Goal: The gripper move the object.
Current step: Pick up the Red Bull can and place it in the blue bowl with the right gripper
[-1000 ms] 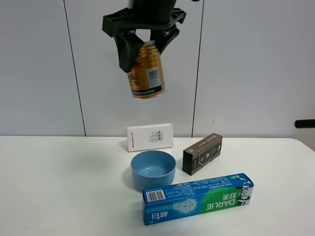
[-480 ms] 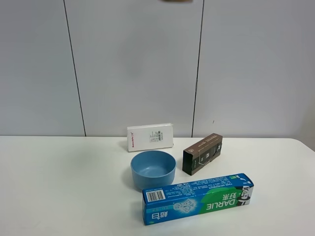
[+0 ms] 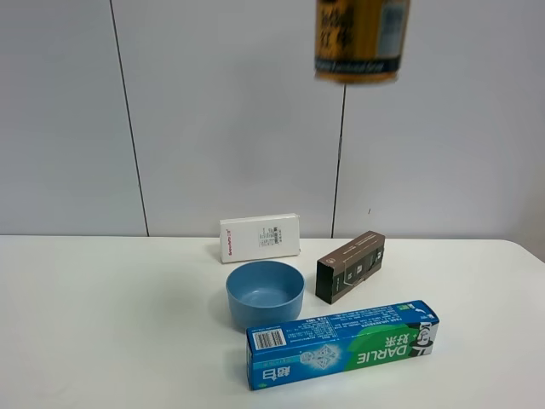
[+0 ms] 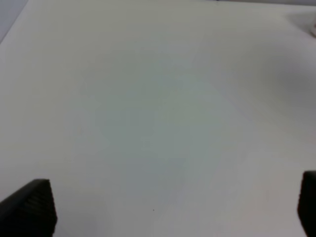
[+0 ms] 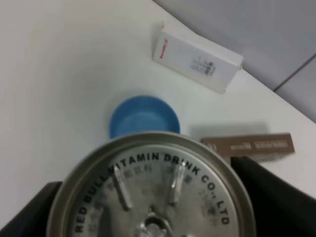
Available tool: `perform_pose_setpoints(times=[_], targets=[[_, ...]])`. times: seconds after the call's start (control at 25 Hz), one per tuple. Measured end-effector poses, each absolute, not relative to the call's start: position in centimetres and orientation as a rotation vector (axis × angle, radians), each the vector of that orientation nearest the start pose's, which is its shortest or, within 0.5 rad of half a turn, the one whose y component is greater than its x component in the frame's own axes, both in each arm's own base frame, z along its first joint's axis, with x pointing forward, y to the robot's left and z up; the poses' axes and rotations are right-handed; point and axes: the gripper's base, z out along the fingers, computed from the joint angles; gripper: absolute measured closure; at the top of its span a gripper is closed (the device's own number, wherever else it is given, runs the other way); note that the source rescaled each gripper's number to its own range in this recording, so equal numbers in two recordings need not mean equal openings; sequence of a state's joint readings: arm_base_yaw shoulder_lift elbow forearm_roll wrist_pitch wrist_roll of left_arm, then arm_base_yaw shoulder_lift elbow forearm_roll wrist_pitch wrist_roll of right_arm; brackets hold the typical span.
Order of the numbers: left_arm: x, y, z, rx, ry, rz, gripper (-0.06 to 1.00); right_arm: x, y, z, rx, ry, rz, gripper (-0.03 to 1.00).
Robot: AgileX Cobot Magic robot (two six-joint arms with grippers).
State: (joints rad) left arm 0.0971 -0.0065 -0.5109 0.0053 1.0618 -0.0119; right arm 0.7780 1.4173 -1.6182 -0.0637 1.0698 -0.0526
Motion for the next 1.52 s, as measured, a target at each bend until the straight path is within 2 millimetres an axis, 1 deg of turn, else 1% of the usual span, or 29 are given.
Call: perform_pose_setpoints(times=[0.04,0.2,0.4,0.52,0.6,0.68,0.76,0.8,0.96,1.08,1.12,1.2,1.52], targets=[[-0.7,0.0,28.0,-0.111,2.026,0.060,-0.06,21.8,20.8,42.5,-0.957,2.135,0.284,0.97],[-0.7,0.0,28.0,-0.111,2.026,0.060,-0.06,24.0,23.1,36.8,-0.952,2.091,0.309,0.97],[-0.7,0.0,28.0,-0.111,2.026,0.060,-0.06,27.3,26.5,29.2,-0.959,2.146,0.315,0.97],[-0.7,0.0,28.0,-0.111,2.026,0.060,-0.06,29.0,28.2,25.0,-0.953,2.178,0.320,0.97],[-0.7,0.0,28.0,-0.111,2.026,0.060,-0.06,30.1,28.7,22.6,-0.927,2.207,0.324,0.97],[-0.7,0.0,28.0,-0.111,2.026,0.060,-0.06,31.1,28.7,20.5,-0.880,2.244,0.327,0.97],[-0.7,0.0,28.0,-0.111,2.026,0.060,-0.06,32.0,28.2,19.4,-0.834,2.270,0.325,0.97],[-0.7,0.0,28.0,-0.111,2.026,0.060,-0.06,32.4,27.8,19.1,-0.808,2.271,0.326,0.97],[-0.7,0.0,28.0,-0.111,2.026,0.060,-0.06,34.4,25.8,19.5,-0.687,2.259,0.329,0.97],[-0.7,0.0,28.0,-0.111,2.026,0.060,-0.06,35.5,24.2,19.5,-0.630,2.279,0.308,0.97],[-0.7,0.0,28.0,-0.111,2.026,0.060,-0.06,35.6,24.0,19.4,-0.623,2.281,0.305,0.97],[-0.7,0.0,28.0,-0.111,2.026,0.060,-0.06,35.7,23.9,19.4,-0.633,2.277,0.297,0.97],[-0.7,0.0,28.0,-0.111,2.026,0.060,-0.06,34.9,25.1,19.4,-0.733,2.247,0.291,0.97]])
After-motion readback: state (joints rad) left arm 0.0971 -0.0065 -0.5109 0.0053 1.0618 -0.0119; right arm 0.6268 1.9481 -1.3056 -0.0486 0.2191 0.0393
